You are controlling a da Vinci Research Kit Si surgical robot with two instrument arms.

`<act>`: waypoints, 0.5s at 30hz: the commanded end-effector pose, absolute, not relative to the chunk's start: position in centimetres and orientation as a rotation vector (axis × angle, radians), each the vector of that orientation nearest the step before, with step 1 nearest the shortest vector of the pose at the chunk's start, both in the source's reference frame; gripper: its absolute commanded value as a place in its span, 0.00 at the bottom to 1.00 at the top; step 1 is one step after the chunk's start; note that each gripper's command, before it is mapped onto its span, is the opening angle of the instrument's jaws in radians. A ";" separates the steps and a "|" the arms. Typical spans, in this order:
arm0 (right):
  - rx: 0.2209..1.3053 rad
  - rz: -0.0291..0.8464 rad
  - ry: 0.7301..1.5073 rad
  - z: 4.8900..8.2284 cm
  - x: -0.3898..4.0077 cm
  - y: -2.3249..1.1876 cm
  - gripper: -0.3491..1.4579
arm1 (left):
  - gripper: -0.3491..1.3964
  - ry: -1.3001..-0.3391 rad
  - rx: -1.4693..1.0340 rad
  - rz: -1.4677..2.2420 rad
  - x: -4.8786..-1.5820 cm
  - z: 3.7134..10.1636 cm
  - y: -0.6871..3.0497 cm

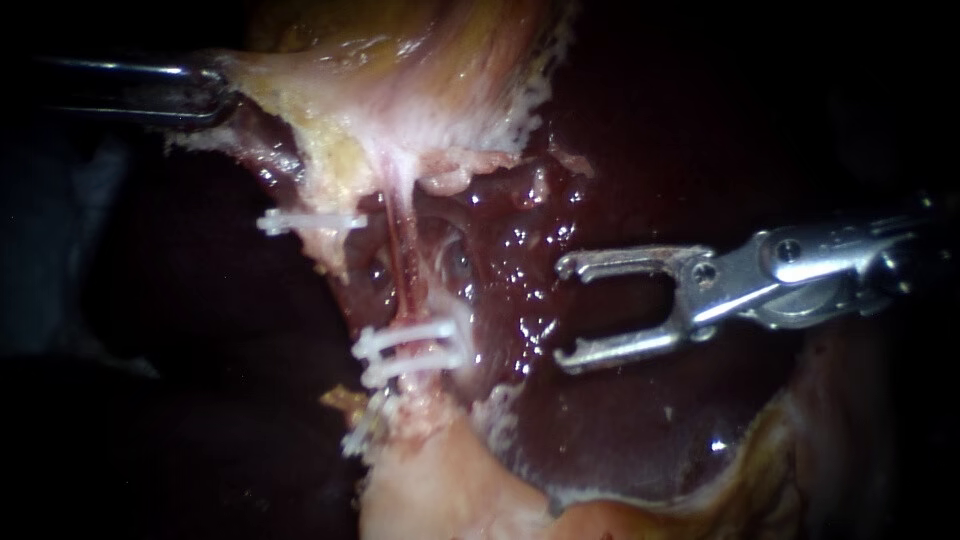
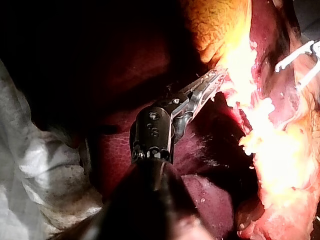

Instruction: Going back second clip right tube

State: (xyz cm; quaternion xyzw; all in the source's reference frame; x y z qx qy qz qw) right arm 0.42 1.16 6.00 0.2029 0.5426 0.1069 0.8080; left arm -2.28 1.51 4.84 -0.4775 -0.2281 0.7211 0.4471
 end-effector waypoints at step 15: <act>0.432 0.223 1.162 5.99 0.40 1.14 0.47 | 0.00 -0.563 -1.171 1.826 -2.72 5.47 1.32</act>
